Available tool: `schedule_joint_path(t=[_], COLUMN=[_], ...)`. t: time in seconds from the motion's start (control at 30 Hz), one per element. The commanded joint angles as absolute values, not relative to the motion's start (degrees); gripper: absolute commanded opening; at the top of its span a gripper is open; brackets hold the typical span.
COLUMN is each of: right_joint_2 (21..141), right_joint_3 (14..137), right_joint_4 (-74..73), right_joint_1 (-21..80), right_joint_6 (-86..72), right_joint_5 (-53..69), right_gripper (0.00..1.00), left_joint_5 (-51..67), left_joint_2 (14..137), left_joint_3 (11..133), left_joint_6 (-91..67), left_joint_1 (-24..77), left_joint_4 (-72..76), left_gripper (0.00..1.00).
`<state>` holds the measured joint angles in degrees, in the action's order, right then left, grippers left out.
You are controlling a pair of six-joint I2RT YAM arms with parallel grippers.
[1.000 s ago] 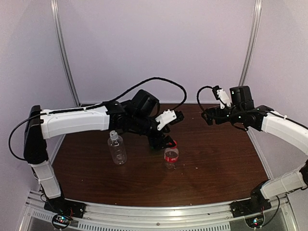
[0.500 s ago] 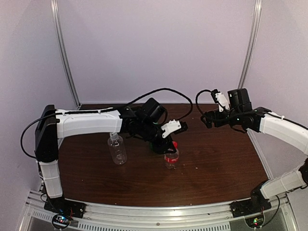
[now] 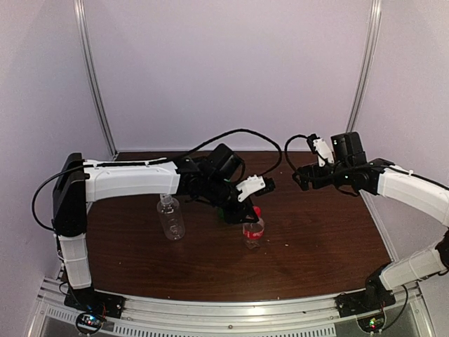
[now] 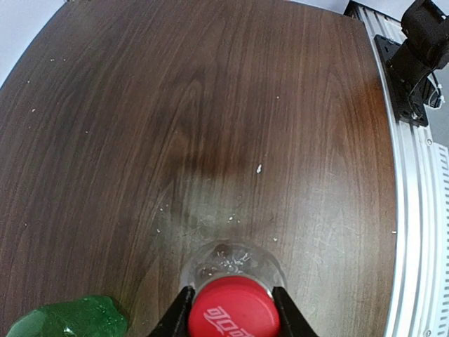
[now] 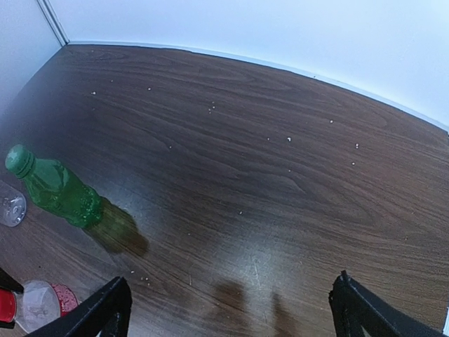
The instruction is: Unscrew the bottle caps
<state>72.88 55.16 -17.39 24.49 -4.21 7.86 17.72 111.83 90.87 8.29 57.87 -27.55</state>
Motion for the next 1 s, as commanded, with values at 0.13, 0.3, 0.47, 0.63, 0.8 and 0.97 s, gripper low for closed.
schedule_joint_path(t=[0.13,0.3,0.47,0.63,0.8,0.97], right_joint_2=[66.2,62.26,61.56,64.94,69.03,73.16], right_joint_3=[51.91,49.73,49.2,53.47,57.01,59.74], right_joint_4=[-17.18,-13.67,-9.44,-10.75,-11.53,-11.85], right_joint_1=[24.79,24.85,25.49,28.79,31.84,35.02], right_joint_6=[-1.09,-0.77,-1.19,1.29,2.75,3.85], right_joint_5=[21.61,35.37,47.92,48.73,49.3,48.47], right_gripper=[1.0,0.99,1.0,1.0,1.0,0.99], left_joint_5=[23.27,31.88,39.8,43.58,44.57,45.01], left_joint_2=[106.01,101.29,99.17,98.89,98.69,98.61], left_joint_3=[90.89,88.9,89.96,91.51,91.41,91.24], left_joint_6=[5.17,1.15,-1.54,-4.64,-6.62,-7.29], left_joint_1=[54.28,49.49,47.59,47.59,47.72,48.19], left_joint_4=[-23.04,-20.11,-19.64,-18.29,-15.88,-14.74], left_gripper=[0.11,0.08,0.07,0.07,0.05,0.04])
